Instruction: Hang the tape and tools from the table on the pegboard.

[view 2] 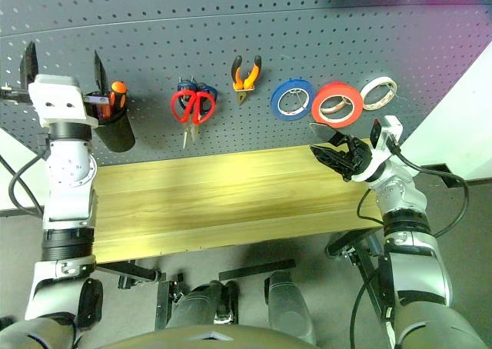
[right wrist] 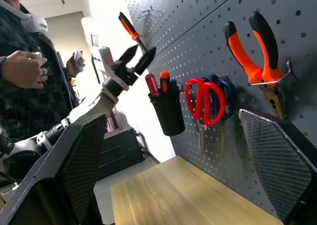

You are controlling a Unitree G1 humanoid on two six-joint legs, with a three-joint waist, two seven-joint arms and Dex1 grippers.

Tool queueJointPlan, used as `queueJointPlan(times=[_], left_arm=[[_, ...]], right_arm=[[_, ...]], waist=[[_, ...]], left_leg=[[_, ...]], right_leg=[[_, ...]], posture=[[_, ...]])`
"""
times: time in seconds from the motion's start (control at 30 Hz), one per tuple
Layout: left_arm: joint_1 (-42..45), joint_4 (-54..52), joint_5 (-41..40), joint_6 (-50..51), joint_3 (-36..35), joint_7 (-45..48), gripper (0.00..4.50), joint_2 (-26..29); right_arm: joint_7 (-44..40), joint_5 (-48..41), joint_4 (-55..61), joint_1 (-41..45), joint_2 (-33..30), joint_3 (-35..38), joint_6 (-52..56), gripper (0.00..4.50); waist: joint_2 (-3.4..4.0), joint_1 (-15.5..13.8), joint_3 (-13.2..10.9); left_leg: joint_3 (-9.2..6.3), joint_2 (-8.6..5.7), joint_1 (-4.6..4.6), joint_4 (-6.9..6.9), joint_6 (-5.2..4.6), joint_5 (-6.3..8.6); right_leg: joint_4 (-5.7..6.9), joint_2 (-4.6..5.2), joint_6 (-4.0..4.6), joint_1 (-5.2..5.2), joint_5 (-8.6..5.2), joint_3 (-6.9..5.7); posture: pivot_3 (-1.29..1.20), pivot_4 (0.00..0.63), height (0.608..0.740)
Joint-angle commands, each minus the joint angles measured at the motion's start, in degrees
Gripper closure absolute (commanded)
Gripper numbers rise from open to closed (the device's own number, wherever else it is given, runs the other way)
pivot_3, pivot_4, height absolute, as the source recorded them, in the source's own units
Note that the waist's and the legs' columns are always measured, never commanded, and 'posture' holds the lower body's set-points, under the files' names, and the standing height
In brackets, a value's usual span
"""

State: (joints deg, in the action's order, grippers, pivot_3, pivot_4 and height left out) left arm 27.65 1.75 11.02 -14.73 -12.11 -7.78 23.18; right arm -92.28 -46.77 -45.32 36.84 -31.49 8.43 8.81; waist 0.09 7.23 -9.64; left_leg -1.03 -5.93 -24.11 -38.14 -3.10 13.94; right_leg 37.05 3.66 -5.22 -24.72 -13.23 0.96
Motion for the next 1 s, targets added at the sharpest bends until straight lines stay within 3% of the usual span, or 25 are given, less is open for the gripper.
queueJointPlan(times=[0.03, 0.37, 0.6, 0.73, 0.87, 1.0], left_arm=[[2.12, -3.51, 0.97, -2.05, 1.06, 0.83, 0.05, 0.69], [3.74, -7.97, -16.32, 5.58, 6.50, 16.62, 0.05, -4.32], [-2.10, -10.95, -20.35, 8.78, 14.94, 30.97, 0.05, -3.38], [-5.65, -10.49, -26.17, 15.06, 16.37, 38.56, 0.05, -2.55], [-10.16, -8.86, -36.70, 31.04, 14.57, 41.69, 0.05, -3.63], [-15.55, -8.81, -37.80, 36.00, 17.08, 49.28, 0.05, 0.39]], right_arm=[[-0.22, -0.44, -0.13, 1.78, 0.00, 0.82, -0.81, 0.00], [-0.22, -0.36, -0.18, 2.08, 0.61, 0.63, -1.57, 0.00], [-0.22, 0.10, -0.20, 2.06, 0.87, -0.17, -2.62, 0.00], [-0.22, 0.23, -0.17, 1.80, 1.18, -0.70, -3.37, 0.00], [-0.22, 0.93, 1.76, -0.02, 2.07, -3.44, -4.04, 0.00], [-0.22, 1.80, 3.29, -1.63, 4.32, -6.59, -4.29, 0.00]], waist=[[0.00, 0.03, 0.00], [-0.01, 0.09, 0.03], [0.23, 0.34, 0.46], [0.39, 0.47, 0.70], [0.40, 0.42, 1.00], [0.47, 1.41, 1.36]], left_leg=[[0.00, 0.00, 0.00, 0.00, 0.00, 0.00], [0.00, 0.00, 0.00, -0.01, 0.00, -0.01], [0.00, -0.02, 0.02, -0.03, 0.00, -0.01], [0.00, -0.02, 0.21, -0.03, 0.01, -0.01], [0.00, -0.02, 0.45, -0.03, 0.00, 0.00], [0.00, 0.00, 0.48, 0.02, -0.01, 0.00]], right_leg=[[0.00, 0.00, 0.00, 0.00, 0.00, 0.00], [0.01, 0.00, 0.00, 0.01, 0.00, 0.00], [0.01, -0.01, -0.01, 0.03, 0.00, 0.00], [0.06, -0.02, 0.00, 0.16, 0.00, 0.03], [0.04, -0.01, -0.01, 0.42, -0.01, 0.04], [0.05, -0.06, 0.00, 0.39, -0.02, 0.06]], posture=[[-0.21, 0.124, 0.740], [-0.21, 0.104, 0.740], [-0.22, 0.090, 0.740], [-0.22, 0.084, 0.740], [-0.22, 0.074, 0.740], [-0.22, 0.064, 0.740]])
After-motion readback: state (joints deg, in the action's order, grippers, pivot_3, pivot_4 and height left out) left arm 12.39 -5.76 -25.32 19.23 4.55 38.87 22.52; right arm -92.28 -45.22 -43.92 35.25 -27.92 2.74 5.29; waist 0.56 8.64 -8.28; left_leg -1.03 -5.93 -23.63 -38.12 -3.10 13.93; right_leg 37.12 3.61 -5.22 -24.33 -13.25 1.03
